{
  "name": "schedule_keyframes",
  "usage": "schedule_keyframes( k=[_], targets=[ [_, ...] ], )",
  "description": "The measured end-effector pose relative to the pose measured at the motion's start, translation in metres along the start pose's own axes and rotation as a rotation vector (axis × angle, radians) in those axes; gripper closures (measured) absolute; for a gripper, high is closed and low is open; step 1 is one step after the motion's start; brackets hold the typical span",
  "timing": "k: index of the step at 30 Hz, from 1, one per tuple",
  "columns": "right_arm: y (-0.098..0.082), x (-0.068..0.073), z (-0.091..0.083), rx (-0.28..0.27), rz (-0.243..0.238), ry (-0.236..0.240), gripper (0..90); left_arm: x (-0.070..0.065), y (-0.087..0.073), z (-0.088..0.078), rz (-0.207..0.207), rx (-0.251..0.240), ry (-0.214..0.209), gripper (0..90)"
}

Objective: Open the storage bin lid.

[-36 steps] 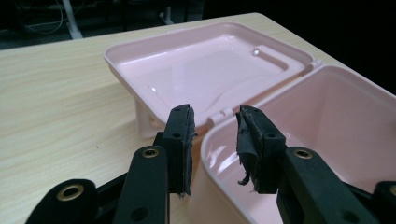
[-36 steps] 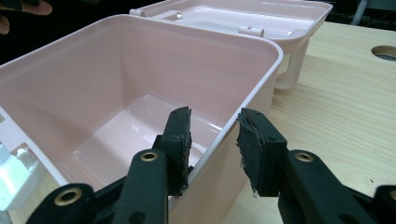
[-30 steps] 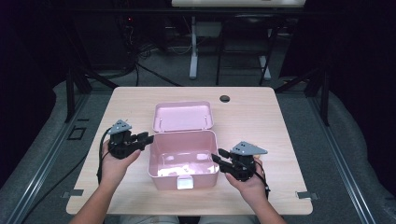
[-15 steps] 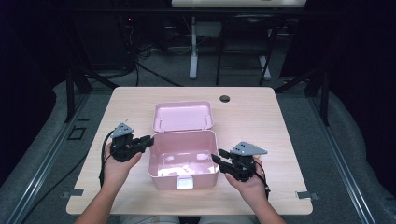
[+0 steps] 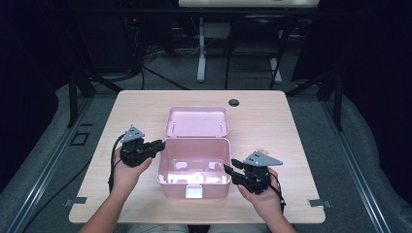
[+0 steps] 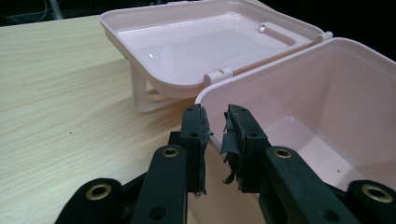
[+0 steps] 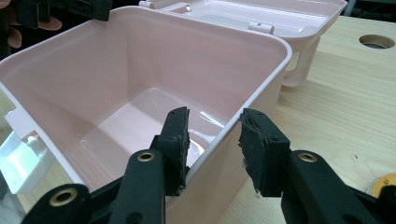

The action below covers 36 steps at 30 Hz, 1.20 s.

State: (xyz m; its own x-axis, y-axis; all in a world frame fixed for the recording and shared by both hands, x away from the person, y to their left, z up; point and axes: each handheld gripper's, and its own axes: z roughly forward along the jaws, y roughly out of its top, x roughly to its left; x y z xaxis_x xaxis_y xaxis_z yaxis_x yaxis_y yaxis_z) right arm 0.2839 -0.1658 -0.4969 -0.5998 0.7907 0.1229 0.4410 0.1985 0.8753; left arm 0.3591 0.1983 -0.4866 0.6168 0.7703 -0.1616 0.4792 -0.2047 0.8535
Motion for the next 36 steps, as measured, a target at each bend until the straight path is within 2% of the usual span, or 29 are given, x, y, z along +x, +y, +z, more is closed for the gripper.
schedule_keyframes(
  k=[6, 10, 15, 21, 26, 29, 36],
  targets=[
    [-0.003, -0.001, -0.004, -0.005, 0.021, 0.010, 59.3, 0.000, 0.000, 0.001, -0.002, 0.001, -0.012, 76.4],
    [-0.004, -0.001, -0.006, -0.019, 0.023, 0.013, 52.4, 0.000, -0.003, 0.002, -0.014, 0.002, -0.027, 70.9],
    [0.000, -0.003, -0.011, -0.050, 0.028, 0.019, 49.2, 0.000, -0.002, -0.004, -0.022, -0.020, -0.027, 65.8],
    [0.003, -0.008, -0.017, -0.079, 0.008, 0.030, 46.6, 0.003, -0.004, -0.010, -0.025, -0.027, -0.015, 60.9],
    [0.007, -0.013, -0.019, -0.080, -0.007, 0.029, 43.3, 0.008, -0.007, -0.016, -0.037, -0.028, 0.001, 55.9],
    [0.010, -0.018, -0.019, -0.088, -0.017, 0.030, 41.1, 0.009, -0.006, -0.020, -0.046, -0.032, -0.005, 54.5],
    [0.018, -0.033, -0.024, -0.061, 0.035, 0.015, 38.0, 0.009, -0.004, -0.025, -0.023, -0.033, -0.003, 52.5]
  ],
)
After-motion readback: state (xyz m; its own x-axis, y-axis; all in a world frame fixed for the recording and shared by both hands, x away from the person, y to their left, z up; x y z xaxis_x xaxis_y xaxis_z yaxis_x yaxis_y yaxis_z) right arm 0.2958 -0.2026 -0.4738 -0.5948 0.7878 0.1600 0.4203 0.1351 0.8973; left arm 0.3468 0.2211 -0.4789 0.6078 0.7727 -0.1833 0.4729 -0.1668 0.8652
